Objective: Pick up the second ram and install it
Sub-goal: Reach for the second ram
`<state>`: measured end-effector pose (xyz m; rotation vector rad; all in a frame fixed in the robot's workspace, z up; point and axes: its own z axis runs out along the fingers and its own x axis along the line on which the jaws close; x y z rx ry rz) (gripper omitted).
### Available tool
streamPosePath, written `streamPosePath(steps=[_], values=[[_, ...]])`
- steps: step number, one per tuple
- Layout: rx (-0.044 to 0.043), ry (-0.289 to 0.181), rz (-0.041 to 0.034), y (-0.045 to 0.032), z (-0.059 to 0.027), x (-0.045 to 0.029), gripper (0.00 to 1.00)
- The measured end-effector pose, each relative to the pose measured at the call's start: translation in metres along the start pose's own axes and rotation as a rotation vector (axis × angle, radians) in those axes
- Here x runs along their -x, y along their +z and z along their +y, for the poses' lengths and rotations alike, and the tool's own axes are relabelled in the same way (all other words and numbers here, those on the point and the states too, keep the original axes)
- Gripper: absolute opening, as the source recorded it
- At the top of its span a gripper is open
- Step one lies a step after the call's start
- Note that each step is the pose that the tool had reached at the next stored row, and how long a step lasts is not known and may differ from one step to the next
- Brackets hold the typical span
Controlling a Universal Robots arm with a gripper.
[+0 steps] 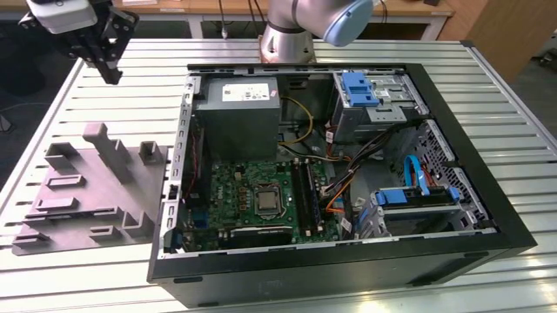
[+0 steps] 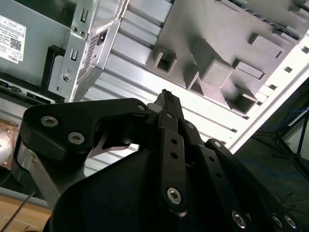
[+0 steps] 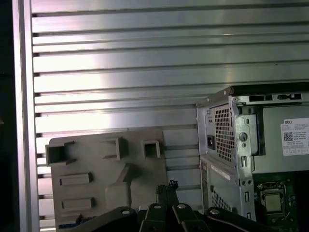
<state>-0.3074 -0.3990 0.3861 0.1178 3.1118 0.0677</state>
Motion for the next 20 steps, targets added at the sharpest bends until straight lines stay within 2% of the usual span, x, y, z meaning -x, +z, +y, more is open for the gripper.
streamPosePath(steps=[20], values=[[0.0,0.0,0.0,0.0054,-0.0054,-0.0679,0.11]])
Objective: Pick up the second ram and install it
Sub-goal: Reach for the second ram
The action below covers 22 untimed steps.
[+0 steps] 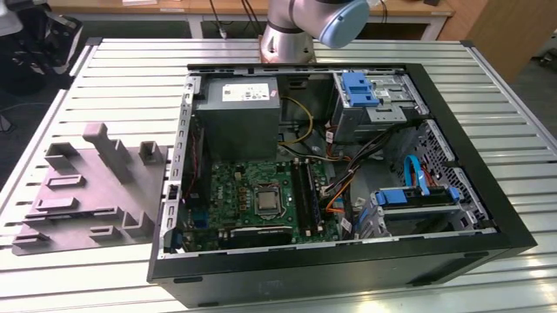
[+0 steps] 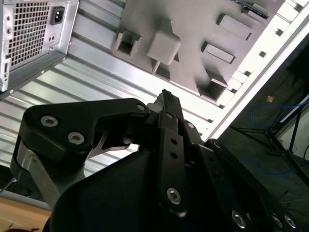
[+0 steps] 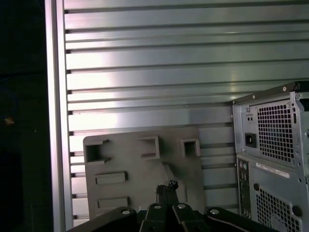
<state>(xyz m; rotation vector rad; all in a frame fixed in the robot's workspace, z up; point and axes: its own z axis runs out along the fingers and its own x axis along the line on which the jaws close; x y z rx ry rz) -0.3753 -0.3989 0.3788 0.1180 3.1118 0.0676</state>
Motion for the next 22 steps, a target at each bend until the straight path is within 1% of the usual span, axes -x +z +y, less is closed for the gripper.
streamPosePath(steps=[5,7,11,14,18,22], values=[[-0.0001,0.0,0.0,0.002,-0.0012,-0.0142,0.11],[-0.0002,0.0,0.0,0.0024,-0.0015,-0.0178,0.11],[-0.0003,0.0,0.0002,0.0024,-0.0016,-0.018,0.11],[-0.0005,0.0,0.0,0.0026,-0.0045,-0.0178,0.11],[-0.0013,0.0,-0.0001,0.0036,-0.0127,-0.0172,0.11],[-0.002,0.0,0.0,0.0045,-0.0242,-0.0164,0.11]])
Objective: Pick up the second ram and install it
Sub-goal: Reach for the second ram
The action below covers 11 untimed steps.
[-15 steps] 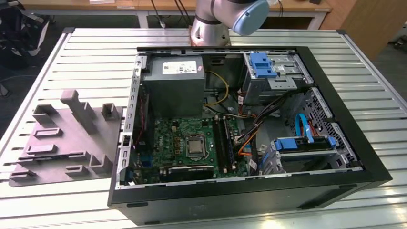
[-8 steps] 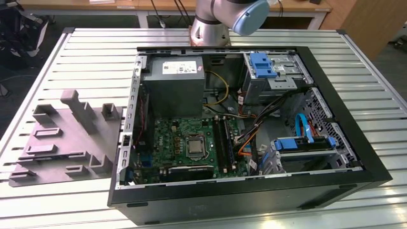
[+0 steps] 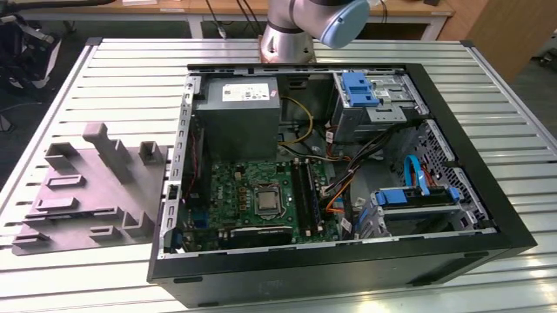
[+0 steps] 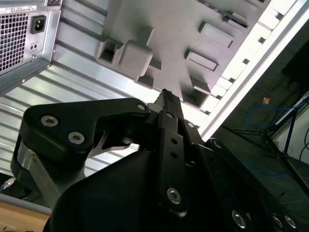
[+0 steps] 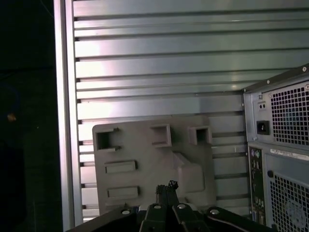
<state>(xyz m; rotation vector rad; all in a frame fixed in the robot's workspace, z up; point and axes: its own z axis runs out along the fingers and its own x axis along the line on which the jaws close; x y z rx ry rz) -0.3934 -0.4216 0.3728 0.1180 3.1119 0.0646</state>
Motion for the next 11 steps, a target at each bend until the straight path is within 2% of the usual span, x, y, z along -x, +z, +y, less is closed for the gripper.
streamPosePath(steps=[11], values=[[-0.0011,0.0,0.0,0.0027,-0.0351,0.0026,0.11]])
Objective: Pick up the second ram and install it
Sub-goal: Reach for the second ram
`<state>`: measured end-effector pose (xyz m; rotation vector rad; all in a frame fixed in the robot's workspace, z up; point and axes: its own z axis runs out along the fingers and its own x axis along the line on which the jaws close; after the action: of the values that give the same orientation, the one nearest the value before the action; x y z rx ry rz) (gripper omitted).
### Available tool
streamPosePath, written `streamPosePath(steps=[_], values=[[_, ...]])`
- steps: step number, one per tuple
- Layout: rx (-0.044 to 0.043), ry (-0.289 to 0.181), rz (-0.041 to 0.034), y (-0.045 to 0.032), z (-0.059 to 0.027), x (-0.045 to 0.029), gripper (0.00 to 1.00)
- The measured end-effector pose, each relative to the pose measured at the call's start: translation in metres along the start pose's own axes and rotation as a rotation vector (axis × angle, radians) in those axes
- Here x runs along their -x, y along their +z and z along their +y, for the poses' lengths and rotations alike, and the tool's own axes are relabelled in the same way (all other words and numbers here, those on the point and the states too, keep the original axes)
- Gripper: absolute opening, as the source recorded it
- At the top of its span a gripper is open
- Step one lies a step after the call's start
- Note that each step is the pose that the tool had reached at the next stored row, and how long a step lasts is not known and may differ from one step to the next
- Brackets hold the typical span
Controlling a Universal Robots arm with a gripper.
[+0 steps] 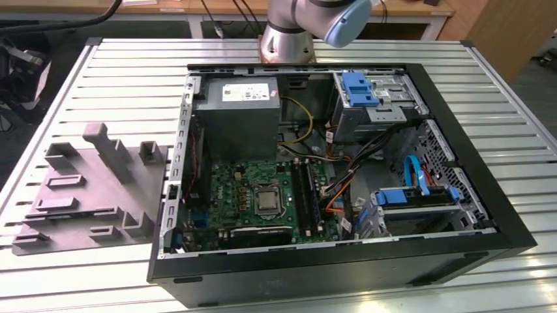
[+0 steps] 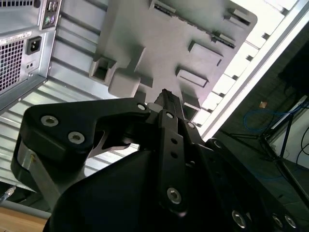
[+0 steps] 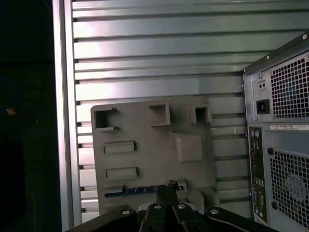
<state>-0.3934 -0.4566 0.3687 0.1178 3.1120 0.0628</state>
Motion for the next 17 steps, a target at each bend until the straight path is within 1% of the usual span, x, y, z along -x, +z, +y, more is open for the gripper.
streamPosePath(steps=[2,6,17], values=[[0.0002,0.0,-0.0002,0.0012,-0.0062,0.0005,0.11],[0.0001,0.0,-0.0001,0.0055,-0.0156,0.001,0.11],[0.0001,0.0,-0.0002,0.0248,-0.0306,0.0006,0.11]])
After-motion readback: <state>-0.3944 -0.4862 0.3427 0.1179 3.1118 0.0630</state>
